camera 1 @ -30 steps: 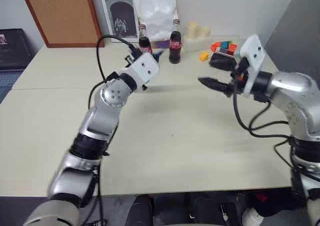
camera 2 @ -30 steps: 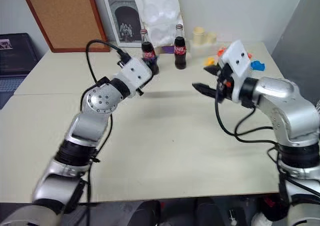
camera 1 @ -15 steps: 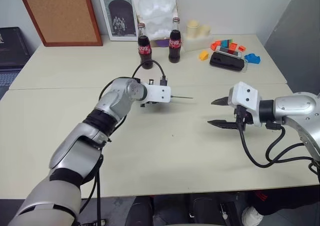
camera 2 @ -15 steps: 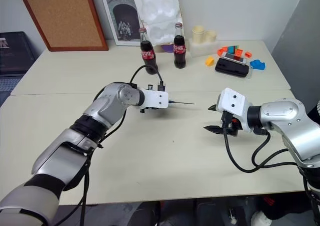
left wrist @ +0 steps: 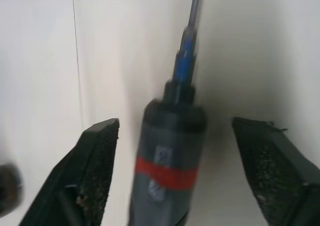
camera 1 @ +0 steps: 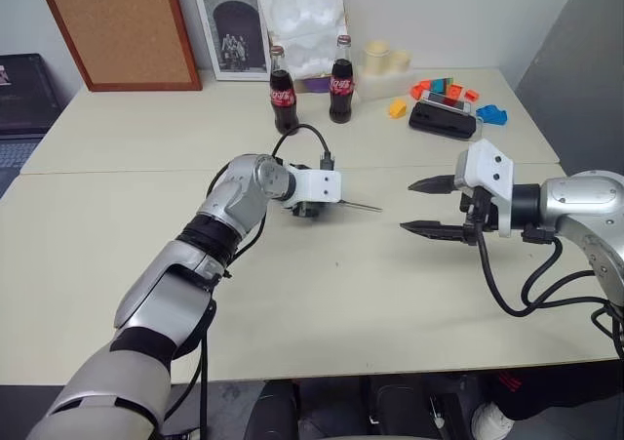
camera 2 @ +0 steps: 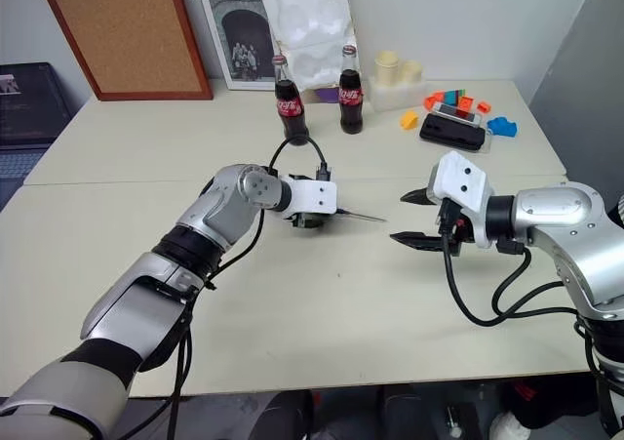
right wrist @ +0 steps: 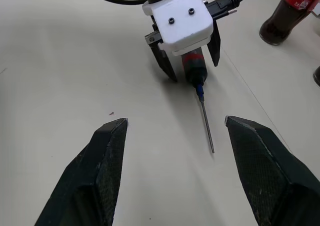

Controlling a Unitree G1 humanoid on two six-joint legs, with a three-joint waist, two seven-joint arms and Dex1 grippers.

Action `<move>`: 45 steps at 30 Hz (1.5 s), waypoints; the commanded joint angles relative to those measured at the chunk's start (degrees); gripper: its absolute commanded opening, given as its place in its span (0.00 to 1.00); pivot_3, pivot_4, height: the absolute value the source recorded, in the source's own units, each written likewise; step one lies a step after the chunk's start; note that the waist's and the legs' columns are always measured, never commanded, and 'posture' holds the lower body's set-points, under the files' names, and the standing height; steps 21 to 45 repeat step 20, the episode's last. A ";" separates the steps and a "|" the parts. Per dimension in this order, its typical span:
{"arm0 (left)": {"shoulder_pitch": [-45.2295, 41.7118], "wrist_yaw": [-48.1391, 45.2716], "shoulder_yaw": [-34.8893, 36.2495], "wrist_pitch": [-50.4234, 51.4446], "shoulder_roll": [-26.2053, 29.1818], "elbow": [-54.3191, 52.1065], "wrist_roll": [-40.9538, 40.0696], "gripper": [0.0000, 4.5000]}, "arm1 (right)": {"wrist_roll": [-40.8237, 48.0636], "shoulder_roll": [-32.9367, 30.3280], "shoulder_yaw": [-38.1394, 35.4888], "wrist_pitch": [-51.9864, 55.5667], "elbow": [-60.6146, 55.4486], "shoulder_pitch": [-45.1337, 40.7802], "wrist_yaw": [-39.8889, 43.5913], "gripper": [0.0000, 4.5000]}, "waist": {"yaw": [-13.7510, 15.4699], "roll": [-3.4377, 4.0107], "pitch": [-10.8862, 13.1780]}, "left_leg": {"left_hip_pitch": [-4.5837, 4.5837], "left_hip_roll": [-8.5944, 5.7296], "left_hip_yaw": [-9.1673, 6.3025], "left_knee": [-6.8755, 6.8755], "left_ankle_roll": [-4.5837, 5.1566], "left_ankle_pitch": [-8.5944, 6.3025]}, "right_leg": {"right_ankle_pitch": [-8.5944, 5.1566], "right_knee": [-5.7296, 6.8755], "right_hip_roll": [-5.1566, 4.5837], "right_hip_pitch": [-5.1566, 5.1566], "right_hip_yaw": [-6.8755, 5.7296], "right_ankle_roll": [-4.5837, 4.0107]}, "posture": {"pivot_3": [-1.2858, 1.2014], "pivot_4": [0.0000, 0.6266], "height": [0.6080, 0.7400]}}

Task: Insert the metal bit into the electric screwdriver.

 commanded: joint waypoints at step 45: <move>46.53 -3.90 48.75 32.27 25.97 -51.38 -35.80 0.99 | -6.21 -7.71 -6.21 -20.08 12.49 7.21 10.83 0.72 | 0.04 -0.22 0.13 | 0.83 0.04 0.09 0.44 0.00 0.01 | -0.13 0.69 -0.02 0.53 0.17 -0.53 | 0.52 0.24 1.00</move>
